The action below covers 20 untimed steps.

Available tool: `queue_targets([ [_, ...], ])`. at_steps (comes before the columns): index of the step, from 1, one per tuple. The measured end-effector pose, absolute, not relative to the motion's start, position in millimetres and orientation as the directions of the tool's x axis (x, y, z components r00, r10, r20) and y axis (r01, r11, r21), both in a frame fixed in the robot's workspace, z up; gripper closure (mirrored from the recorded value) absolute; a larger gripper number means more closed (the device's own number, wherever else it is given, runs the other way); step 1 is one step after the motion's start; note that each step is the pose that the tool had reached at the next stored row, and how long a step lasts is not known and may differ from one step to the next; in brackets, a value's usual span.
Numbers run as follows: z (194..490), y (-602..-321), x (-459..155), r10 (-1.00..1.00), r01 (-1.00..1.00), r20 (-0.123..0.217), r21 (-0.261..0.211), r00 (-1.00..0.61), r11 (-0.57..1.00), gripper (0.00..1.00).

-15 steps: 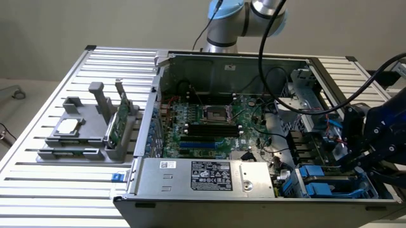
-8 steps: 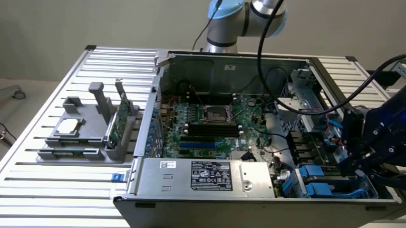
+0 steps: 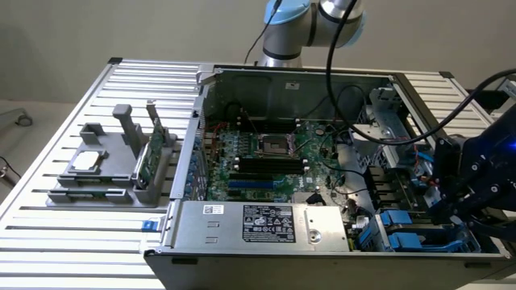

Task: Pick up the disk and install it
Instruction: 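Insert the first disk wire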

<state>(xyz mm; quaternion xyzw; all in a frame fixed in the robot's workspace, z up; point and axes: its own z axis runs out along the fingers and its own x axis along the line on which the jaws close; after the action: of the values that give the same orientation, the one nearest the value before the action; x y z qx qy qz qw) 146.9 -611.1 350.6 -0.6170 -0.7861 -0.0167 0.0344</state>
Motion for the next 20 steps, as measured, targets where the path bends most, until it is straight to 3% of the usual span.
queue_targets([
  [20, 350.7, -600.4, 147.0, 0.993, 0.995, 0.075, -0.016, -0.094, 0.096, 0.84],
])
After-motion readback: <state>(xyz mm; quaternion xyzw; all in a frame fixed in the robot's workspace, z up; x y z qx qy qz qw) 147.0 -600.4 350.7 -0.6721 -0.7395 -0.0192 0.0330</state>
